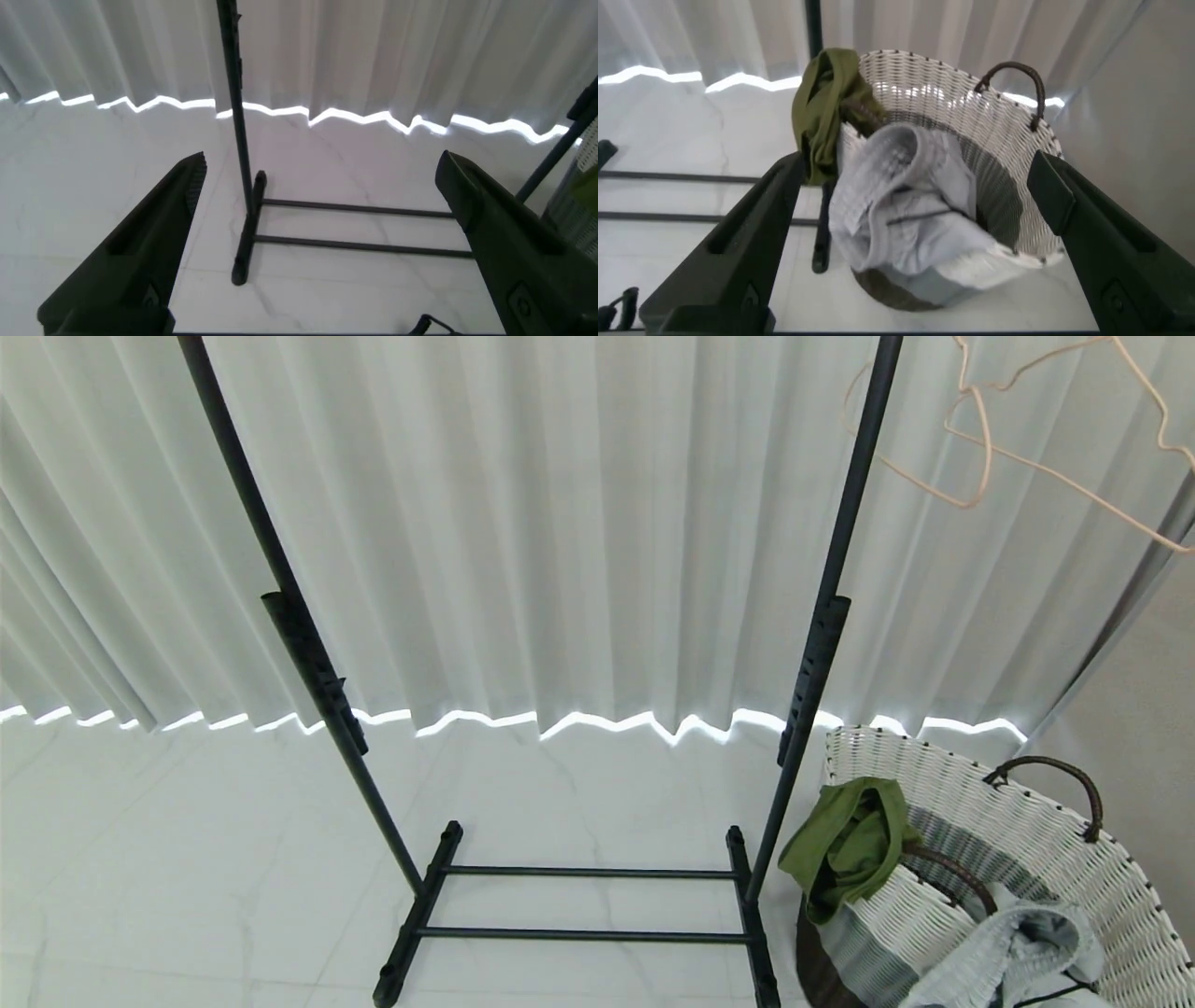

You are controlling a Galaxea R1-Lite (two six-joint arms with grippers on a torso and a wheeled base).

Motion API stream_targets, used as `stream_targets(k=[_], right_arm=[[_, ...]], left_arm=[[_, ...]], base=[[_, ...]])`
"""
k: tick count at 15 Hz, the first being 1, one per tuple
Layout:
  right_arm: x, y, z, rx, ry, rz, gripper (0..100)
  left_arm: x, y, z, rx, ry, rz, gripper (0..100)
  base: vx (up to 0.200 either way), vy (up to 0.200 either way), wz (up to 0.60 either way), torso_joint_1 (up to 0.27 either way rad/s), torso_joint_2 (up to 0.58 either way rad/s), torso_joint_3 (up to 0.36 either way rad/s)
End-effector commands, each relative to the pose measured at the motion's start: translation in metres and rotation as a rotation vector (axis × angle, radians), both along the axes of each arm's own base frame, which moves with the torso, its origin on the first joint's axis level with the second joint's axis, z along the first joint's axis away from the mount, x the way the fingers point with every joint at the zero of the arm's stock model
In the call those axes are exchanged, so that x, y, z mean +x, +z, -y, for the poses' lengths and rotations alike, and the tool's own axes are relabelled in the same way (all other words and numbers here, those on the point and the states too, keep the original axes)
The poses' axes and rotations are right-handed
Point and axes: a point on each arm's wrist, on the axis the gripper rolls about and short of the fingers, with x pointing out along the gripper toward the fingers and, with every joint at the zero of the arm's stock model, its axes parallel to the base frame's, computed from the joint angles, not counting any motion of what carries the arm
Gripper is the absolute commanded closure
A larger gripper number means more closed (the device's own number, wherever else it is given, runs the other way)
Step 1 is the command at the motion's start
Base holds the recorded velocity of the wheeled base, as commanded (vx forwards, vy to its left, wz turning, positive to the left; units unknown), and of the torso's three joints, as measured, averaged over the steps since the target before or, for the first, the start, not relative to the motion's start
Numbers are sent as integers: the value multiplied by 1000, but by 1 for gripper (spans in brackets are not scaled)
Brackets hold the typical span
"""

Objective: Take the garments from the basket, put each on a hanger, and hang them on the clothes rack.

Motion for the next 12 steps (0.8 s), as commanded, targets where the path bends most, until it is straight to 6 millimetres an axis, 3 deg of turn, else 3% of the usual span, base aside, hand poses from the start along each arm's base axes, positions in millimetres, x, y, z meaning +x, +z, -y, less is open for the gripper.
stream_targets(k=[1,2,7,10,11,12], right_arm=[[0,0,0,-6,2,-2,0],[0,0,0,-6,2,-2,0],[0,1,1,-10,-27,15,0],[1,47,2,4,-6,44,0],[8,62,2,-22,11,4,0],[35,78,1,-109,-12,-144,0]], left_arm=[[0,0,0,0,0,-2,0],[0,0,0,2,0,0,0],[0,0,0,2,0,0,0],[0,0,0,0,0,-2,0],[0,0,0,0,0,0,0],[0,0,0,-1,0,-2,0]], base=[[200,0,0,2,2,12],[200,0,0,2,7,2],[0,0,0,0,0,0],[0,0,0,0,0,0],[0,0,0,0,0,0],[0,0,0,0,0,0]])
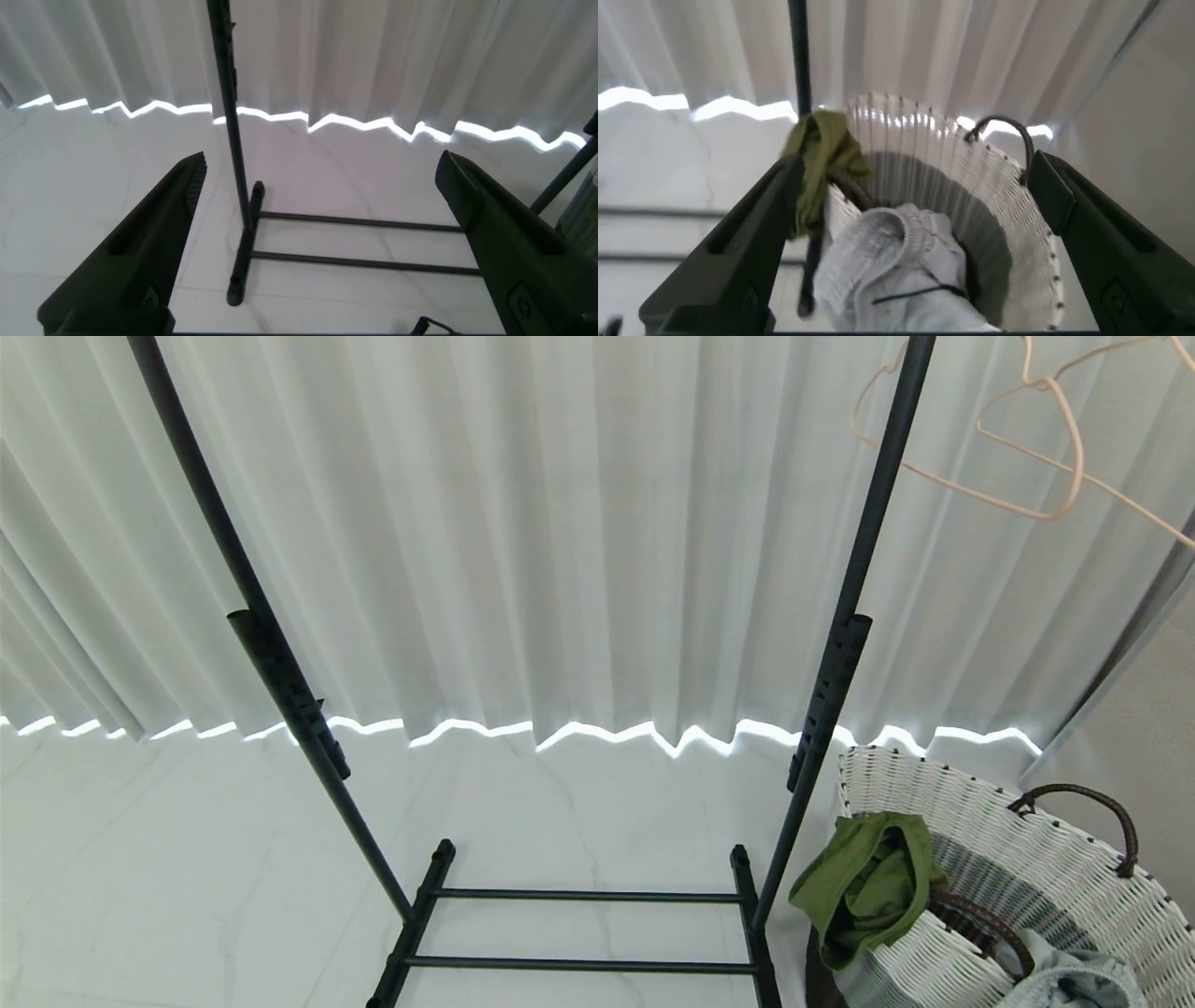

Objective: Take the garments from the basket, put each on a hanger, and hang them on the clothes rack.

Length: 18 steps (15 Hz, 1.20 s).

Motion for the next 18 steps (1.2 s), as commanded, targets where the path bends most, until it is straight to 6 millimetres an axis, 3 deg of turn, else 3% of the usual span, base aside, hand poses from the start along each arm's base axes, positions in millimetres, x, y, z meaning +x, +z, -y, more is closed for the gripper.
stream_targets(k=[1,4,6,12,18], right_arm=[[53,43,0,-121,-47,-262,0],[104,51,8,-237,-162,-481,0],[120,41,14,-316,-155,-587,0],[137,5,15,-353,-20,-810,0],[160,-16,19,-350,-4,-906,0]], left_arm=[[0,0,0,-4,0,0,0],[0,0,0,-3,0,0,0],[0,0,0,0,0,0,0],[0,0,0,-4,0,-2,0],[0,0,0,3,0,-2,0]], base=[[0,0,0,0,0,0],[0,0,0,0,0,0],[0,0,0,0,0,0],[0,0,0,0,0,0],[0,0,0,0,0,0]])
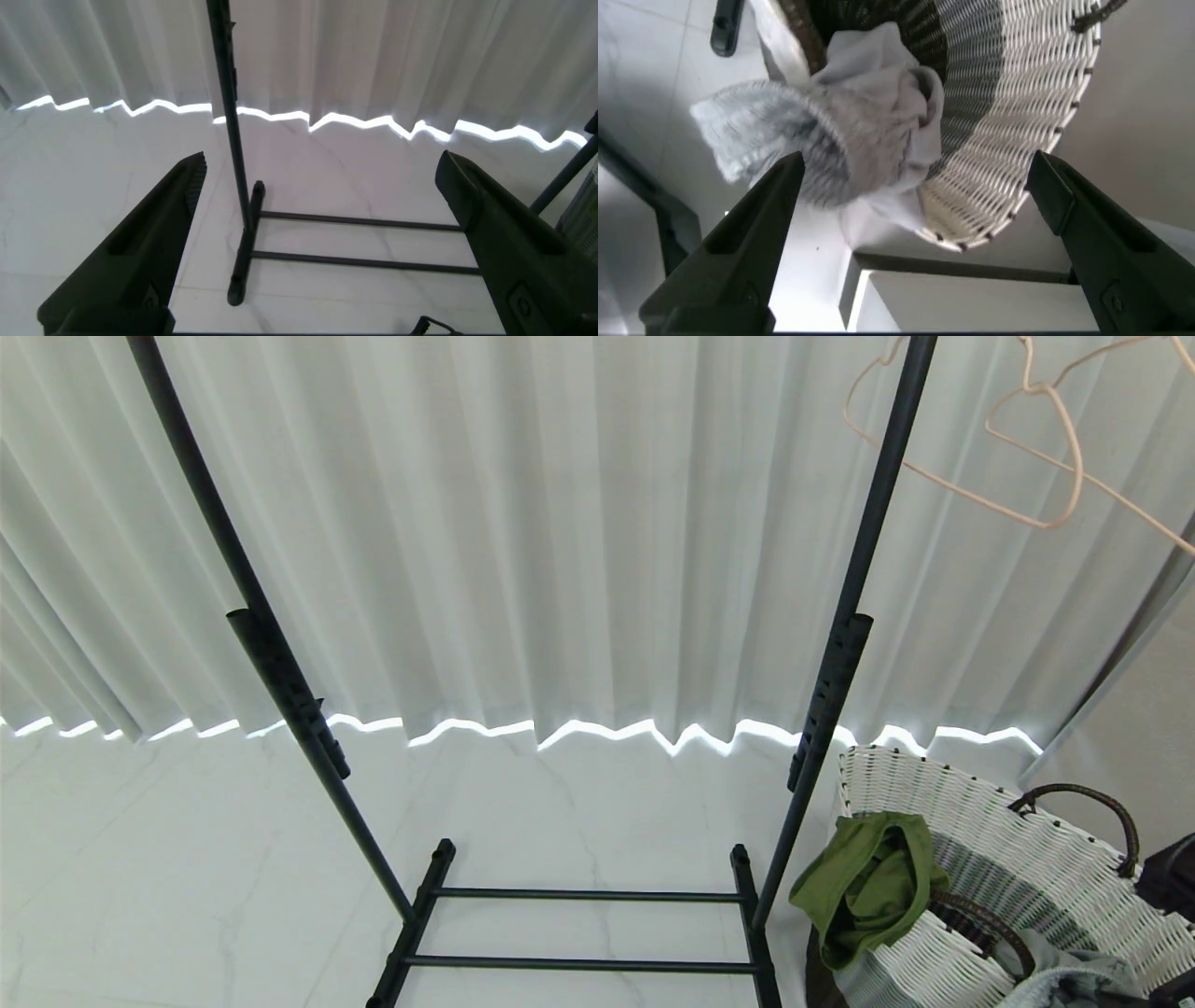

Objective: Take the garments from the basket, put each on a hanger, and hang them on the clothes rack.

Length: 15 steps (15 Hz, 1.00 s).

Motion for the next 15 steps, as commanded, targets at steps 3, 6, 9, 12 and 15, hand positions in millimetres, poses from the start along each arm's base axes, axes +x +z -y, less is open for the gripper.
stream_targets(k=[3,6,9,12,15], right_arm=[[22,-25,8,8,-38,-97,0],[28,-31,11,8,-54,-99,100],[23,-33,11,-2,-61,-101,100],[8,-17,8,-38,-77,-1,100],[-7,5,6,-55,-82,104,100]], left_arm=[[0,0,0,-2,0,0,0],[0,0,0,-1,0,0,0],[0,0,0,-1,0,0,0],[0,0,0,1,0,0,0],[0,0,0,-1,0,-1,0]], base=[[0,0,0,0,0,0],[0,0,0,0,0,0],[0,0,0,0,0,0],[0,0,0,0,0,0],[0,0,0,0,0,0]])
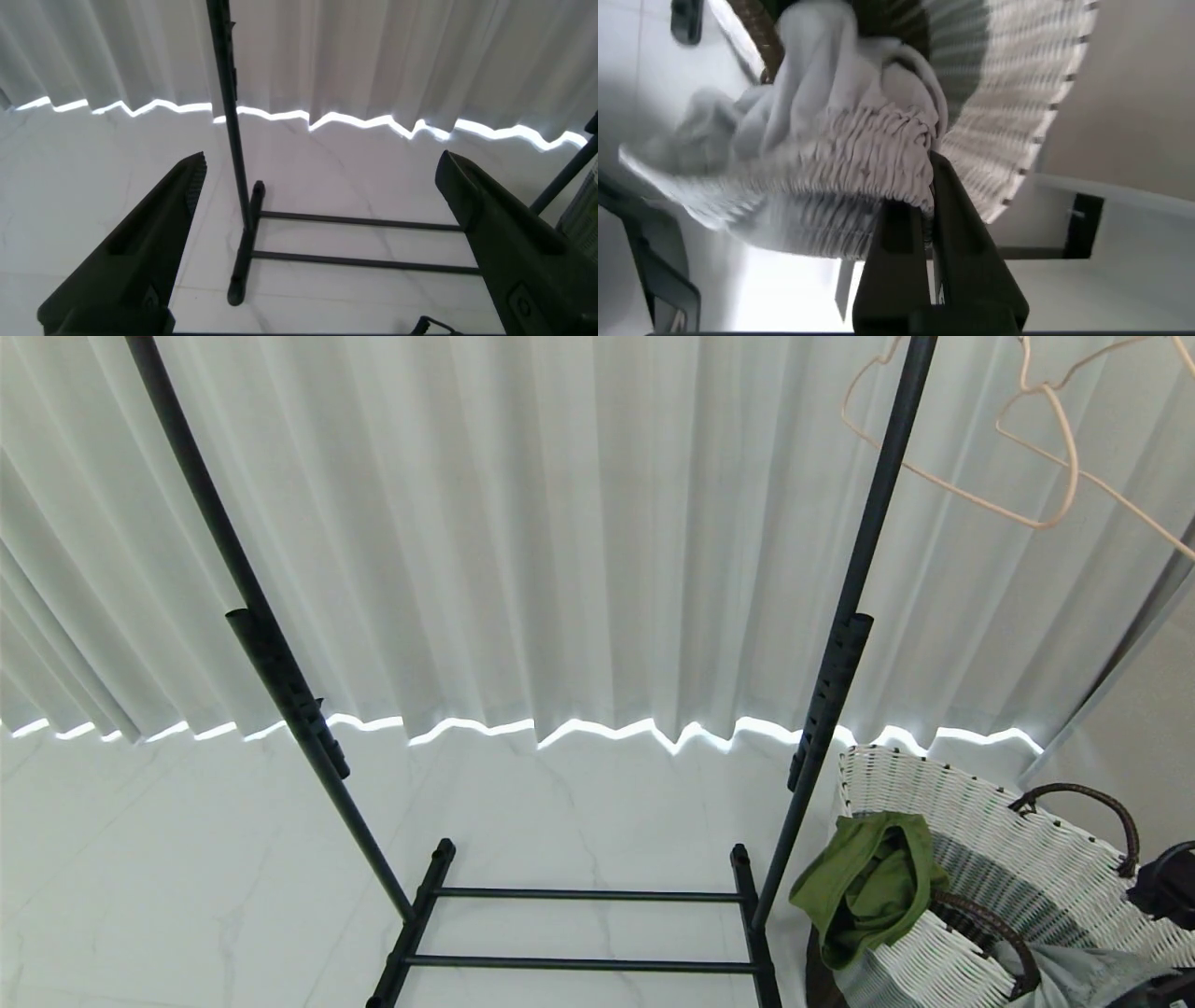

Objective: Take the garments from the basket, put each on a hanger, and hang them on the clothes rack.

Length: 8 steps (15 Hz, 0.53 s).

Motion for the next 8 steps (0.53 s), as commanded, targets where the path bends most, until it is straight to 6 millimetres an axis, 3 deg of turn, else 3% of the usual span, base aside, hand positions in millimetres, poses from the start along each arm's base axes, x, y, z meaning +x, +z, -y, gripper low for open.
stream_targets(k=[1,5,8], right_arm=[[-14,34,-2,-28,-5,149,100],[-26,96,-5,-54,-7,286,100],[-41,124,-8,-67,11,363,100]], left_arm=[[0,0,0,1,0,0,0],[0,0,0,1,0,0,0],[0,0,0,1,0,0,0]], base=[[0,0,0,0,0,0],[0,0,0,0,0,0],[-200,0,0,2,5,1]])
